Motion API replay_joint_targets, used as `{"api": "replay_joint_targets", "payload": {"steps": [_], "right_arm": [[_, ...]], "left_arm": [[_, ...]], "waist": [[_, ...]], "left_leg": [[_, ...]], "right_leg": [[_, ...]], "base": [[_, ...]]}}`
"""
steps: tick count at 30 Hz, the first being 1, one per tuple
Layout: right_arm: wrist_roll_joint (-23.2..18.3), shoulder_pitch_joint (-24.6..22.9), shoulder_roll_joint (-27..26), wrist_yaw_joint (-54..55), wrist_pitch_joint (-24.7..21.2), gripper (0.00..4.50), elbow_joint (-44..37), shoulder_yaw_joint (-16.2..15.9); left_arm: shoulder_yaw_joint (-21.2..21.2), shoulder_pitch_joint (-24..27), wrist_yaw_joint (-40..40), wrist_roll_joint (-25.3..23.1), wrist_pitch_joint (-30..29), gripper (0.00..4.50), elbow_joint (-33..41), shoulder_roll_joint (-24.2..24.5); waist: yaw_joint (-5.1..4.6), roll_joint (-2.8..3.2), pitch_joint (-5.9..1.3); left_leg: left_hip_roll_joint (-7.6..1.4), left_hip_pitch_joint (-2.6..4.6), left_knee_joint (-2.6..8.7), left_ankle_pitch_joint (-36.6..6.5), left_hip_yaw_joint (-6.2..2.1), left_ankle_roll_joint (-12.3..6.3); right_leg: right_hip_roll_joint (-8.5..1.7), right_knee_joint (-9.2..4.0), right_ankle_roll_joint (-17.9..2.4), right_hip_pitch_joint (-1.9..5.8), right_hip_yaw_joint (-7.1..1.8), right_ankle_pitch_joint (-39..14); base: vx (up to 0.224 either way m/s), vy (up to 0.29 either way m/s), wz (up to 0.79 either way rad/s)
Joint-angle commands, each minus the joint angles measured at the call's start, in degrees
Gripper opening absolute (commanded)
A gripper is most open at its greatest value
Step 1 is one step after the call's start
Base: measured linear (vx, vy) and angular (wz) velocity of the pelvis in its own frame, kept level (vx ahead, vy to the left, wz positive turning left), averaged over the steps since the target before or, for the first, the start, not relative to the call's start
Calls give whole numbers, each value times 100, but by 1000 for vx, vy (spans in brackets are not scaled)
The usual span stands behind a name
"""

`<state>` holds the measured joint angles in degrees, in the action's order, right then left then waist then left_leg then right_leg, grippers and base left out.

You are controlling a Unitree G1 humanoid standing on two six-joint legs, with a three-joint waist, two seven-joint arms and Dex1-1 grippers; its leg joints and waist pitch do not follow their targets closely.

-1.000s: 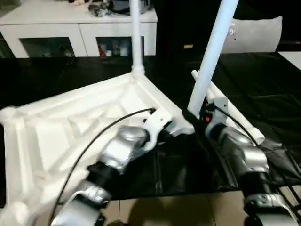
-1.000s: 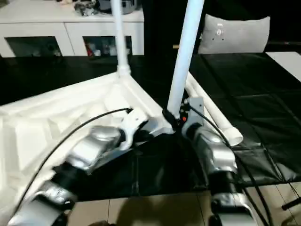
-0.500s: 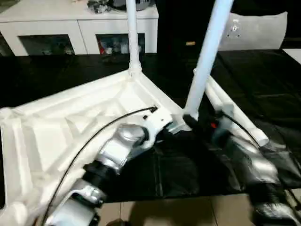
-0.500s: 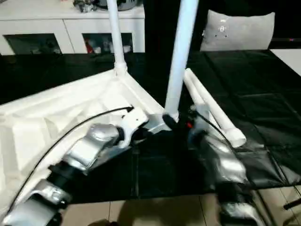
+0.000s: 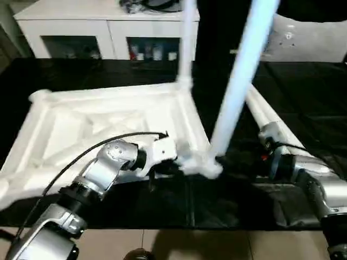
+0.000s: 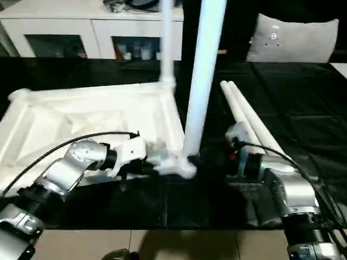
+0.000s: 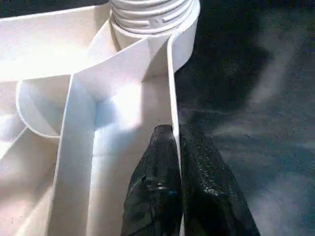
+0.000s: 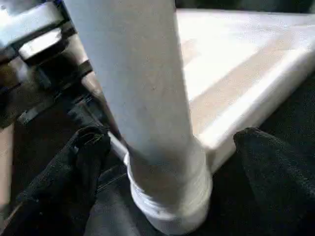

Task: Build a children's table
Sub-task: Rotate leg to tighten

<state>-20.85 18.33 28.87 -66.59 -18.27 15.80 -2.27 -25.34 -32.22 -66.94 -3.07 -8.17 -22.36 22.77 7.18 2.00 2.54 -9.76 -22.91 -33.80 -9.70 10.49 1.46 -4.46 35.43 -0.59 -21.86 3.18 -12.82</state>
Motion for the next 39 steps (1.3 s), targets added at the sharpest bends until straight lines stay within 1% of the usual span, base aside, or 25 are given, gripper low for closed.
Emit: {"api": "replay_joint_targets", "payload": {"steps": [1,3,5,6,8,11,13,17,19,20,22,25,26,27,28,29,30,31,32,33,34,35,36,38,39], "right_arm": [[105,122,43,-179,-71,430,-16,-208],[135,156,19,-219,-76,411,42,-273],[134,176,2,-255,-100,405,83,-300],[127,190,-11,-293,-124,380,115,-325],[115,200,-11,-330,-149,370,137,-348],[47,218,-26,-401,-208,337,175,-382],[50,223,-19,-415,-199,328,196,-400],[52,206,-23,-466,-234,283,235,-411],[59,198,-24,-484,-246,277,251,-416],[46,180,-29,-496,-260,272,238,-420],[18,136,-37,-516,-306,268,189,-435],[-27,40,-106,-417,-413,263,74,-440],[-45,20,-190,-275,-448,263,56,-399],[-81,-1,-302,-81,-522,263,20,-340],[-93,-5,-421,152,-596,262,7,-281],[-62,17,-522,390,-653,262,32,-240],[31,100,-749,924,-721,262,158,-141],[129,222,-1019,1523,-734,262,359,-7],[153,269,-1111,1719,-730,262,435,44],[169,336,-1237,1976,-739,262,536,121],[166,426,-1400,2286,-738,262,670,224],[199,522,-1554,2627,-717,262,820,320],[280,645,-1724,3064,-662,262,1025,419],[546,862,-1970,3906,-437,261,1509,541],[579,892,-2009,4030,-376,261,1581,566]], "left_arm": [[-277,-24,-375,-61,157,0,98,68],[-291,-31,-461,-47,170,0,106,93],[-294,-32,-488,-41,166,0,112,100],[-296,-29,-515,-32,159,0,117,98],[-298,-26,-535,-27,167,0,116,97],[-299,-8,-608,12,152,0,129,86],[-295,-9,-631,15,156,0,122,85],[-295,-9,-653,16,138,0,118,84],[-296,-9,-656,18,133,0,116,82],[-292,0,-663,30,123,0,129,85],[-277,22,-681,70,82,0,166,81],[-213,73,-627,171,-233,0,305,19],[-200,74,-515,149,-515,0,341,-19],[-187,81,-338,86,-731,0,352,-72],[-153,84,-121,31,-907,0,340,-151],[-92,81,100,6,-1008,0,302,-253],[75,58,547,29,-1234,0,226,-508],[277,10,1002,107,-1555,0,161,-812],[342,-13,1150,129,-1666,0,136,-914],[424,-49,1342,157,-1827,0,108,-1051],[494,-92,1570,159,-1941,0,68,-1214],[584,-149,1845,154,-2046,0,8,-1392],[687,-232,2174,138,-2138,0,-82,-1602],[818,-398,2846,35,-2172,0,-306,-2011],[826,-416,2919,18,-2175,0,-326,-2079]], "waist": [[-11,-40,-361],[8,-43,-362],[24,-40,-361],[33,-90,-357],[56,-60,-360],[67,-63,-368],[72,-72,-375],[73,-70,-378],[75,-67,-376],[78,-53,-378],[74,-58,-377],[73,-63,-373],[68,-60,-376],[59,-37,-366],[63,-47,-360],[34,-57,-341],[20,-65,-316],[-14,-64,-281],[-28,-56,-269],[-92,-95,-265],[-115,-100,-261],[-174,-90,-270],[-216,-79,-287],[-271,-90,-288],[-297,-106,-291]], "left_leg": [[-395,181,364,-869,-127,-407],[-394,177,365,-878,-127,-386],[-402,185,368,-937,-127,-346],[-402,186,373,-963,-123,-337],[-403,185,370,-937,-126,-324],[-399,181,363,-890,-126,-322],[-391,171,351,-798,-126,-347],[-393,173,346,-765,-126,-379],[-393,173,346,-782,-124,-375],[-397,178,344,-796,-127,-364],[-397,178,349,-827,-129,-346],[-395,175,350,-833,-129,-337],[-400,185,352,-817,-123,-324],[-400,179,361,-854,-129,-310],[-394,179,364,-908,-132,-299],[-392,184,382,-1034,-132,-230],[-378,189,399,-1248,-141,-141],[-373,216,422,-1489,-130,7],[-372,240,430,-1644,-147,103],[-343,230,444,-1824,-179,218],[-344,219,454,-1839,-195,233],[-345,189,471,-1824,-206,253],[-351,222,462,-1828,-198,251],[-319,211,452,-1777,-179,216],[-310,206,437,-1711,-172,177]], "right_leg": [[-444,-368,-1408,189,-228,-99],[-459,-364,-1412,193,-229,-132],[-463,-367,-1407,189,-236,-204],[-461,-377,-1393,192,-235,-266],[-466,-369,-1376,187,-235,-328],[-465,-359,-1364,192,-234,-268],[-466,-348,-1361,200,-233,-154],[-460,-342,-1369,197,-226,-108],[-462,-347,-1374,194,-228,-148],[-464,-346,-1375,192,-228,-167],[-460,-347,-1376,195,-226,-190],[-458,-343,-1382,196,-227,-196],[-458,-334,-1393,192,-230,-181],[-463,-343,-1402,186,-235,-256],[-464,-366,-1388,183,-232,-338],[-466,-383,-1377,171,-242,-536],[-481,-431,-1312,177,-247,-953],[-479,-471,-1239,149,-258,-1425],[-499,-492,-1222,126,-256,-1696],[-515,-528,-1078,170,-242,-2180],[-523,-549,-1011,174,-243,-2303],[-505,-548,-924,186,-240,-2271],[-490,-556,-932,153,-247,-2088],[-466,-564,-963,148,-245,-1904],[-472,-571,-974,151,-252,-1833]], "base": [[0,0,0],[0,0,0],[0,0,0],[0,0,0],[0,0,0],[0,0,0],[0,0,0],[0,0,0],[0,0,0],[0,0,0],[0,0,0],[0,0,0],[0,0,0],[0,0,0],[0,0,0],[0,0,0],[0,0,0],[0,0,0],[0,0,0],[0,0,0],[0,0,0],[0,0,0],[0,0,0],[0,0,0],[0,0,0]]}}
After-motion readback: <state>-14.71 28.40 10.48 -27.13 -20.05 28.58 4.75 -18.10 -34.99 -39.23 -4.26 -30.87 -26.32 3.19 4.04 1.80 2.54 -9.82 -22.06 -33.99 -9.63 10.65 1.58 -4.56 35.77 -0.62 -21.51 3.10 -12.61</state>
